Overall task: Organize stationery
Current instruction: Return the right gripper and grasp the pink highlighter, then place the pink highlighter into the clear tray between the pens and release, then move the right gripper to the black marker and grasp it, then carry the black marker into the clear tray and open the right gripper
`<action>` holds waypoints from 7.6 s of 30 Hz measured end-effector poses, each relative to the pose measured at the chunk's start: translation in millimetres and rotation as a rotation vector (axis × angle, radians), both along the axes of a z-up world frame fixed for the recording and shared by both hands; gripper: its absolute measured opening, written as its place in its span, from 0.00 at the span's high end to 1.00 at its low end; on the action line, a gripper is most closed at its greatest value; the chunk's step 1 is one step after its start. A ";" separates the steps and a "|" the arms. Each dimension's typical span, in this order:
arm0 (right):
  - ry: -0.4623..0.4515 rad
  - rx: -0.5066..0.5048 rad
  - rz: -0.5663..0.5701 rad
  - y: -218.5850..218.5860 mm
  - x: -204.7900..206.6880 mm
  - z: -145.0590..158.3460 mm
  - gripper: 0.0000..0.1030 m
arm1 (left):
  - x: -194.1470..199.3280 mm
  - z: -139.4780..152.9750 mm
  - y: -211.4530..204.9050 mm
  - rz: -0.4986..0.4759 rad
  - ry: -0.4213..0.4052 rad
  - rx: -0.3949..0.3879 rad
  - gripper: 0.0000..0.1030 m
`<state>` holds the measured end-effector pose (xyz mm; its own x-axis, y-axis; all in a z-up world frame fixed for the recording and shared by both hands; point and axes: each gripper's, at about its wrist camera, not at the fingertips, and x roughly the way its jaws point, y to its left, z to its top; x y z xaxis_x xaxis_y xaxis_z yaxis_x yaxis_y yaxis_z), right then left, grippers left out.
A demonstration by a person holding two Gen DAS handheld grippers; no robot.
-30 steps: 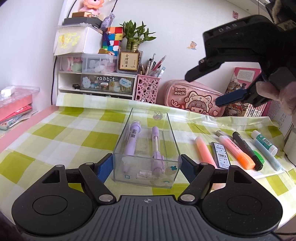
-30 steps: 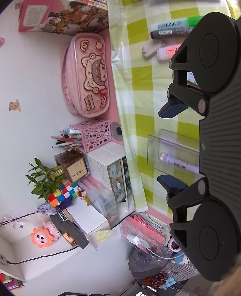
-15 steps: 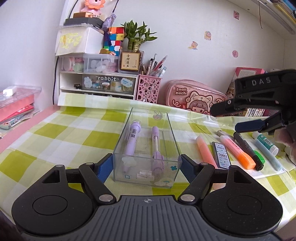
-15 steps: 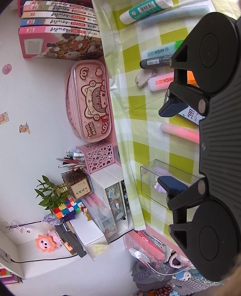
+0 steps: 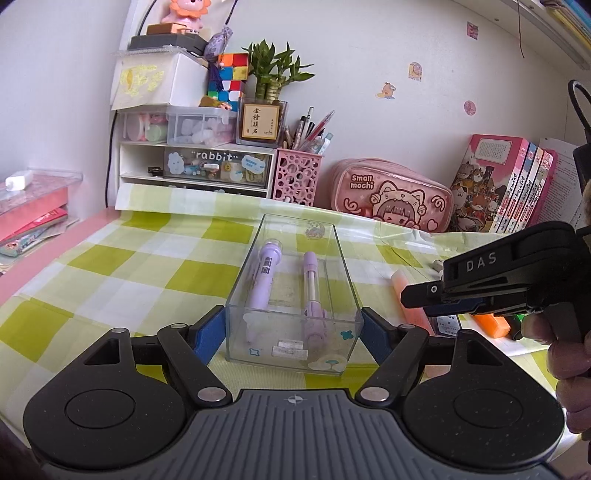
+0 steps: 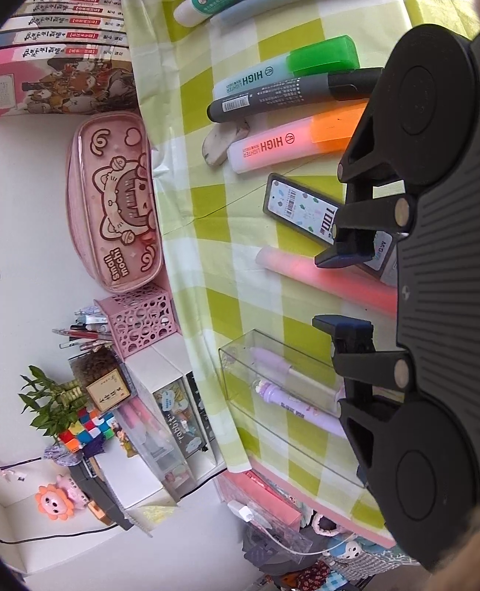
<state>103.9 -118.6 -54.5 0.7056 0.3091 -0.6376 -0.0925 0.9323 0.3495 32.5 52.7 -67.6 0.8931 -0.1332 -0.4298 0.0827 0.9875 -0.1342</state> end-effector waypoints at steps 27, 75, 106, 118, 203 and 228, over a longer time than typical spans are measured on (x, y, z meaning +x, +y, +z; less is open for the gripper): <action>-0.035 -0.205 0.002 33.8 -1.8 8.3 0.85 | -0.6 -1.3 3.9 0.003 -0.007 -0.003 0.27; 0.268 -0.079 0.016 109.3 94.7 41.6 0.85 | 1.4 -6.8 3.8 0.015 -0.055 -0.015 0.27; 0.070 -0.001 0.077 50.3 36.5 71.4 0.43 | 5.4 -6.8 2.5 0.024 -0.054 -0.008 0.27; -0.104 0.011 -0.093 -44.4 -35.5 50.1 0.29 | 4.1 -5.6 3.2 0.034 -0.043 -0.011 0.27; 0.053 0.327 0.042 35.3 7.8 40.9 0.84 | 2.4 -7.1 6.8 0.028 -0.047 -0.025 0.27; 0.291 0.157 -0.047 77.9 74.8 35.9 0.84 | 1.7 -7.9 7.9 0.024 -0.053 -0.031 0.26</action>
